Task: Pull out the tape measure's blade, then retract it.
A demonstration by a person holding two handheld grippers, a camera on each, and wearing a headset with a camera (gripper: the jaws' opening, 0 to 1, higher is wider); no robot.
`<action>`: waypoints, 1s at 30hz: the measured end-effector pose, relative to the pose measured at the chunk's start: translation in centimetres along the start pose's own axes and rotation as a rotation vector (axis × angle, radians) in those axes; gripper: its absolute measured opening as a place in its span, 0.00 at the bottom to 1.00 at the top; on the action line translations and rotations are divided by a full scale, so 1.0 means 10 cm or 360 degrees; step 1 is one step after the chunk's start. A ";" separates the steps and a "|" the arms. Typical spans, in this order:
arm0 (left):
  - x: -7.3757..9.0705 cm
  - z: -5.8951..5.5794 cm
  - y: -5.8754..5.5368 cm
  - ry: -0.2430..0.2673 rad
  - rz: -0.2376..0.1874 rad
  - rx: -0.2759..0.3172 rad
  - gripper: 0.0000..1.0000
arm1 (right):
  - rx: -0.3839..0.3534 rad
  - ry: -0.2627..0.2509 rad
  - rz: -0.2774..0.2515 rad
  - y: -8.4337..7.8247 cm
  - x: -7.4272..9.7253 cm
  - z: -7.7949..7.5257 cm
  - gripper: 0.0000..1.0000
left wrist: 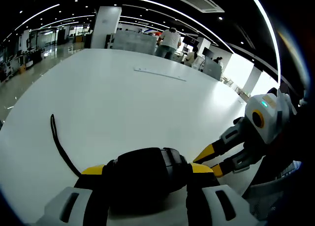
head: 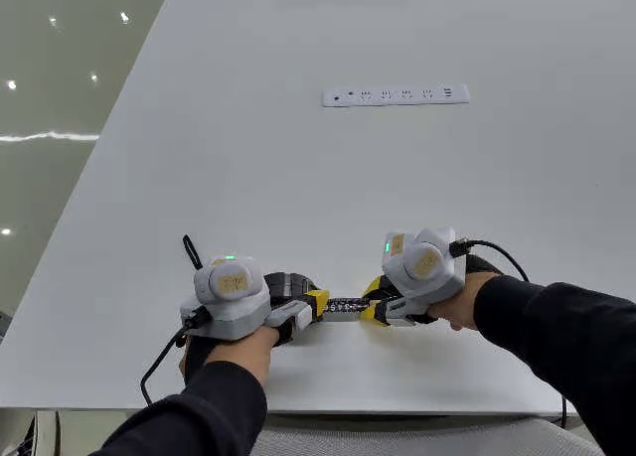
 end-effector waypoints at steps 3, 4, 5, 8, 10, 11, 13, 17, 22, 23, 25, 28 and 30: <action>0.00 0.00 0.00 0.0000 0.0000 0.0000 0.60 | 0.0001 0.0000 0.0001 0.00 0.00 0.00 0.11; 0.00 0.00 0.00 0.0000 0.0000 0.0000 0.60 | 0.0002 0.0001 0.0001 0.01 -0.01 0.01 0.11; 0.00 0.00 0.00 0.0000 0.0000 0.0000 0.60 | 0.0003 0.0001 0.0001 0.01 -0.01 0.01 0.11; 0.00 0.00 0.00 0.0000 0.0000 0.0000 0.60 | 0.0000 0.0004 0.0001 0.02 -0.01 0.00 0.11; 0.00 0.00 0.00 0.0000 0.0000 0.0001 0.60 | -0.0001 0.0005 0.0001 0.02 -0.02 0.00 0.11; 0.00 0.00 0.00 0.0000 0.0000 0.0001 0.60 | -0.0001 0.0005 0.0001 0.02 -0.02 0.00 0.11; 0.00 0.00 0.00 0.0000 0.0000 0.0000 0.60 | 0.0000 0.0006 0.0001 0.02 -0.02 0.00 0.11; 0.00 0.00 0.00 -0.0001 0.0000 0.0003 0.60 | -0.0005 0.0011 -0.0008 0.06 -0.04 -0.01 0.11; 0.00 0.00 0.00 -0.0001 0.0002 0.0000 0.60 | 0.0001 0.0009 -0.0009 0.08 -0.05 -0.01 0.11; 0.00 0.00 0.00 0.0000 0.0001 0.0000 0.60 | 0.0001 0.0010 -0.0010 0.08 -0.06 -0.02 0.11; 0.00 0.00 0.00 0.0000 0.0001 0.0001 0.60 | 0.0000 0.0010 -0.0011 0.08 -0.06 -0.01 0.11; 0.00 0.00 0.00 0.0000 0.0001 0.0002 0.60 | 0.0000 0.0010 -0.0011 0.08 -0.06 -0.01 0.11; 0.01 0.00 0.00 -0.0002 0.0000 0.0001 0.60 | 0.0002 0.0013 -0.0016 0.10 -0.07 -0.01 0.11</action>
Point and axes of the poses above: the centre of the closed fingertips' face, and the gripper's own axes: x roughly backward along the fingers, z roughly to its left, y roughly out of its top, the point moved 8 cm from there along x, roughly backward along the fingers, and after that the axes turned 12 degrees about y, right-handed, at the moved point
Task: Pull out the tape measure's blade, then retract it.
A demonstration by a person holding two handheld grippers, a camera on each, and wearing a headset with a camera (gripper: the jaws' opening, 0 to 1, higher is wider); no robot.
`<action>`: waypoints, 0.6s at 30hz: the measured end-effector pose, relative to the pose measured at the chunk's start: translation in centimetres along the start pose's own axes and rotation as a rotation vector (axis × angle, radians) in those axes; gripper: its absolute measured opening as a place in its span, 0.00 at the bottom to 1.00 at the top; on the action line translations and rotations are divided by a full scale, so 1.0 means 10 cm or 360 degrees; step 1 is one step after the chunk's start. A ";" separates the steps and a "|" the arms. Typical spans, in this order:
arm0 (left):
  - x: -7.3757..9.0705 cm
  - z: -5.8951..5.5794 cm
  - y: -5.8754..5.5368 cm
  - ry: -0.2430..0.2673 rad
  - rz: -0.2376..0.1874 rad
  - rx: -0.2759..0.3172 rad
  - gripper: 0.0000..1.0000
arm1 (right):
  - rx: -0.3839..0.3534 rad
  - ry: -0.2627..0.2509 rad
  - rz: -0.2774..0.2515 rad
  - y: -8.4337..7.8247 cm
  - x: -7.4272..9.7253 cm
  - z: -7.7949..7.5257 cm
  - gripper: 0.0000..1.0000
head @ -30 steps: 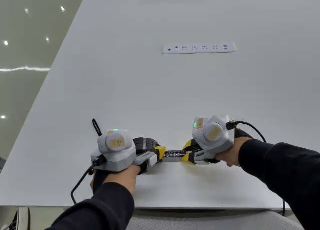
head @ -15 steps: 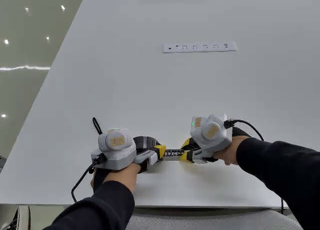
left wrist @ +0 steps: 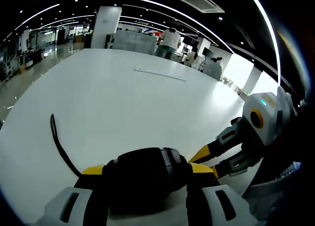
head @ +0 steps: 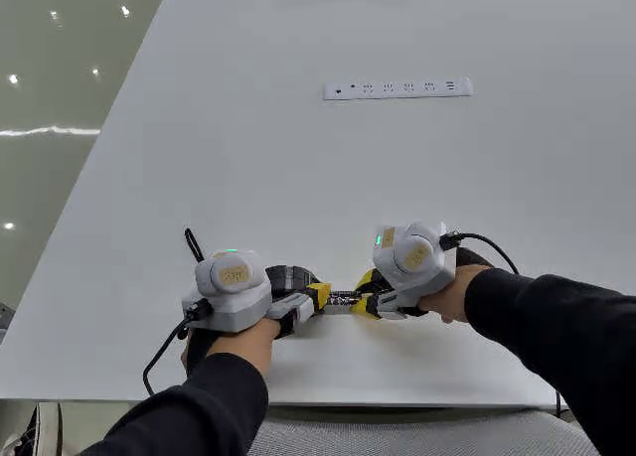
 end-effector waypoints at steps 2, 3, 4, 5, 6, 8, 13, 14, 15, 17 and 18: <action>0.00 0.00 0.00 -0.0001 0.0000 0.0000 0.60 | 0.0000 0.0002 -0.0003 0.01 -0.01 0.00 0.11; 0.00 0.00 0.00 -0.0001 0.0000 0.0000 0.60 | 0.0000 0.0002 -0.0005 0.02 -0.01 0.00 0.11; 0.00 0.00 0.00 -0.0001 0.0000 0.0000 0.60 | 0.0000 0.0003 -0.0006 0.02 -0.02 0.01 0.11; 0.00 0.00 0.00 -0.0002 0.0000 0.0001 0.60 | -0.0001 0.0003 -0.0006 0.02 -0.02 0.01 0.11; 0.00 0.00 0.00 -0.0002 0.0000 0.0002 0.60 | -0.0002 0.0004 -0.0008 0.03 -0.02 0.01 0.11; 0.00 0.00 0.00 -0.0003 0.0000 0.0001 0.60 | -0.0003 0.0005 -0.0010 0.03 -0.03 0.00 0.11; 0.00 0.00 0.00 -0.0004 0.0000 0.0002 0.60 | 0.0005 0.0006 -0.0008 0.05 -0.05 0.00 0.11; 0.00 0.00 0.00 -0.0004 0.0001 0.0003 0.60 | 0.0006 0.0006 -0.0008 0.05 -0.05 0.00 0.11; 0.00 0.00 0.00 -0.0003 0.0000 0.0003 0.60 | 0.0008 0.0007 -0.0007 0.06 -0.06 0.00 0.11; 0.00 0.00 0.00 -0.0004 0.0002 0.0004 0.60 | 0.0009 0.0007 -0.0008 0.06 -0.06 0.00 0.11; -0.01 0.00 0.00 -0.0006 0.0002 0.0004 0.60 | 0.0009 0.0008 -0.0009 0.06 -0.07 0.00 0.11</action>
Point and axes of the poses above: the centre of the closed fingertips' face, and the gripper's own axes: x roughly backward along the fingers, z roughly to its left, y roughly out of its top, the point moved 8 cm from there along x, roughly backward along the fingers, and after that the axes turned 12 degrees about y, right-handed, at the moved point
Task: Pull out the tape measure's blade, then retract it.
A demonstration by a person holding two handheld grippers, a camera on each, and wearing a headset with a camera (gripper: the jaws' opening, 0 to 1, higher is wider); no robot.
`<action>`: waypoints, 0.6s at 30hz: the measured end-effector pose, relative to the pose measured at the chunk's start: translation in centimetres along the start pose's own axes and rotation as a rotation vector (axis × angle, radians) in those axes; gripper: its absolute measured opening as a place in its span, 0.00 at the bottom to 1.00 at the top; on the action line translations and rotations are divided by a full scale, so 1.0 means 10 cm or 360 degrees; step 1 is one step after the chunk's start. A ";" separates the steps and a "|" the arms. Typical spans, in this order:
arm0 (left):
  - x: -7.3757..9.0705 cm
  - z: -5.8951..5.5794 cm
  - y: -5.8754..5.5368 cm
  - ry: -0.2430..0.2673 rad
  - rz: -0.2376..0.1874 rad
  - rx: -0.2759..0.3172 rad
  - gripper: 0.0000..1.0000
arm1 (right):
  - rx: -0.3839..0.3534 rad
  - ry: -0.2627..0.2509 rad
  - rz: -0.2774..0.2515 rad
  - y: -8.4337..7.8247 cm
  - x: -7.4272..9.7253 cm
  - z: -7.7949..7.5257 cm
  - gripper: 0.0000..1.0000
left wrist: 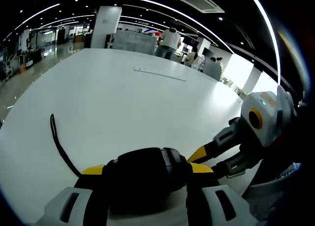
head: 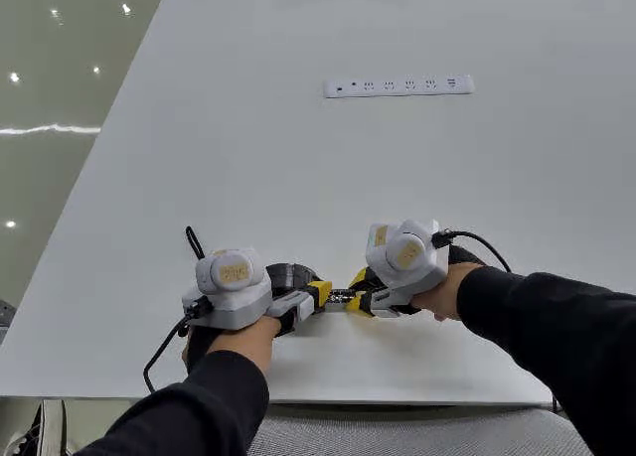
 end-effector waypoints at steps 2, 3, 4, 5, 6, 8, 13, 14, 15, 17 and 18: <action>0.00 0.00 0.00 -0.0001 -0.0002 -0.0001 0.60 | 0.0004 0.0001 -0.0002 0.01 -0.01 0.00 0.11; 0.00 0.00 0.00 -0.0002 -0.0001 -0.0001 0.60 | 0.0004 0.0001 -0.0003 0.01 -0.01 0.00 0.11; 0.00 0.00 0.00 -0.0003 -0.0001 -0.0002 0.60 | 0.0005 0.0003 -0.0004 0.01 -0.02 0.00 0.11; 0.00 0.00 0.00 -0.0004 -0.0001 -0.0001 0.60 | 0.0008 0.0004 -0.0006 0.02 -0.03 0.00 0.11; 0.00 0.00 0.00 -0.0005 -0.0001 -0.0002 0.60 | 0.0010 0.0005 -0.0005 0.02 -0.03 0.00 0.11; 0.00 0.00 0.00 -0.0005 -0.0001 -0.0002 0.60 | 0.0015 0.0010 -0.0002 0.03 -0.04 0.01 0.11; 0.00 0.00 0.00 -0.0005 -0.0001 0.0000 0.60 | 0.0001 0.0023 -0.0008 0.04 -0.05 0.00 0.11; 0.00 0.00 0.00 -0.0005 -0.0001 0.0000 0.60 | 0.0001 0.0024 -0.0010 0.04 -0.05 0.00 0.11; 0.00 0.00 0.00 -0.0006 -0.0001 0.0001 0.60 | 0.0002 0.0024 -0.0009 0.04 -0.05 0.00 0.11; 0.00 0.00 0.01 -0.0007 -0.0001 0.0001 0.60 | 0.0006 0.0022 -0.0008 0.05 -0.06 0.01 0.11; 0.01 -0.01 0.01 -0.0007 -0.0001 0.0001 0.60 | 0.0007 0.0021 -0.0009 0.06 -0.07 0.01 0.11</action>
Point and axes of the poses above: the centre of the closed fingertips' face, and the gripper's own axes: x roughly backward along the fingers, z roughly to its left, y roughly out of its top, the point moved 8 cm from there along x, roughly backward along the fingers, and after that the axes turned 12 degrees about y, right-handed, at the moved point
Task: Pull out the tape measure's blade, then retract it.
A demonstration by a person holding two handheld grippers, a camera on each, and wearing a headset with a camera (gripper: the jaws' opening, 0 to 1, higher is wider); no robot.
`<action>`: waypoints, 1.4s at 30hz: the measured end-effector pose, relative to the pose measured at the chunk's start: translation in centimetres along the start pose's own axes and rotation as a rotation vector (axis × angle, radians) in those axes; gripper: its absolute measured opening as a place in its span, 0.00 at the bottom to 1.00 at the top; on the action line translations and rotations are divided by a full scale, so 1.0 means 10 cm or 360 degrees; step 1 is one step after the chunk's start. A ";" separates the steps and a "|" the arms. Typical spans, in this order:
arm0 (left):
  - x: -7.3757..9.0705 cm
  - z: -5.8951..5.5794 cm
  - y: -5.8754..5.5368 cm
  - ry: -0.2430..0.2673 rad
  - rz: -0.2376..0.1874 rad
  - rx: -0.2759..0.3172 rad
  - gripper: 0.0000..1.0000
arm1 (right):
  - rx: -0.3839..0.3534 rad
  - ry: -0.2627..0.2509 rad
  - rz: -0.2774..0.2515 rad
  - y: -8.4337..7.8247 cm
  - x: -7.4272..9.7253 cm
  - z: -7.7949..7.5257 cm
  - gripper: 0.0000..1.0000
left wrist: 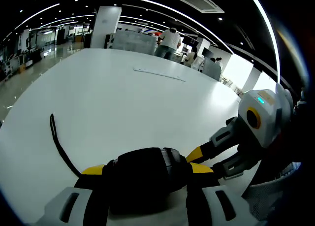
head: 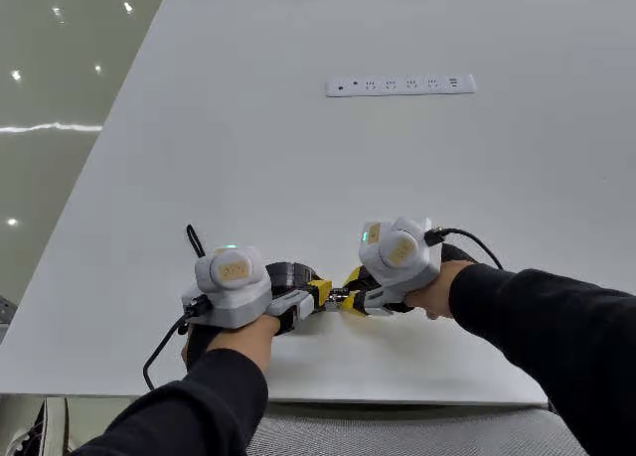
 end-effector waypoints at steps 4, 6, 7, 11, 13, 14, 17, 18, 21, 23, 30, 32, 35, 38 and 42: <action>0.00 0.00 0.00 0.0000 -0.0003 -0.0002 0.60 | 0.0000 -0.0005 -0.0008 0.01 -0.02 0.00 0.11; -0.01 0.01 0.00 -0.0001 -0.0003 -0.0002 0.60 | 0.0002 -0.0005 -0.0007 0.02 -0.02 0.00 0.11; -0.01 0.01 0.00 -0.0001 -0.0003 -0.0002 0.60 | 0.0002 -0.0005 -0.0007 0.02 -0.02 0.00 0.11; -0.01 0.01 0.00 -0.0002 -0.0002 -0.0001 0.60 | 0.0009 -0.0002 -0.0003 0.03 -0.03 0.00 0.11; 0.00 0.01 0.00 -0.0003 -0.0002 -0.0001 0.60 | 0.0015 0.0001 0.0001 0.03 -0.03 -0.01 0.11; 0.00 0.01 0.00 -0.0004 -0.0002 -0.0001 0.60 | 0.0032 0.0005 0.0010 0.04 -0.04 -0.01 0.11; 0.00 0.01 -0.01 -0.0004 -0.0002 0.0000 0.60 | 0.0039 0.0010 0.0012 0.06 -0.05 -0.01 0.11; 0.00 0.01 0.00 -0.0004 -0.0002 0.0000 0.60 | 0.0042 0.0012 0.0015 0.06 -0.05 -0.01 0.11; 0.00 0.01 -0.01 -0.0005 0.0001 0.0003 0.60 | 0.0049 0.0018 0.0021 0.07 -0.05 -0.01 0.11; 0.00 0.01 -0.01 -0.0006 0.0001 0.0006 0.60 | 0.0056 0.0024 0.0023 0.08 -0.06 -0.01 0.11; 0.00 0.01 -0.01 -0.0011 0.0005 0.0011 0.60 | 0.0076 0.0038 0.0030 0.10 -0.07 -0.02 0.11; 0.00 0.01 0.00 -0.0012 0.0005 0.0011 0.60 | 0.0068 0.0045 0.0033 0.11 -0.07 -0.03 0.11; 0.00 0.02 0.00 -0.0013 0.0005 0.0012 0.60 | 0.0078 0.0054 0.0045 0.11 -0.07 -0.02 0.11; 0.00 0.02 0.00 -0.0014 0.0005 0.0012 0.60 | 0.0087 0.0061 0.0055 0.12 -0.07 -0.03 0.11; 0.00 0.02 0.00 -0.0014 0.0005 0.0012 0.60 | 0.0090 0.0056 0.0051 0.13 -0.09 -0.03 0.11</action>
Point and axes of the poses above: the centre of the closed fingertips' face, and the gripper's own axes: x roughly backward along the fingers, z roughly to its left, y roughly out of its top, the point moved 8 cm from there along x, roughly backward along the fingers, and after that the axes turned 12 degrees about y, right-handed, at the moved point
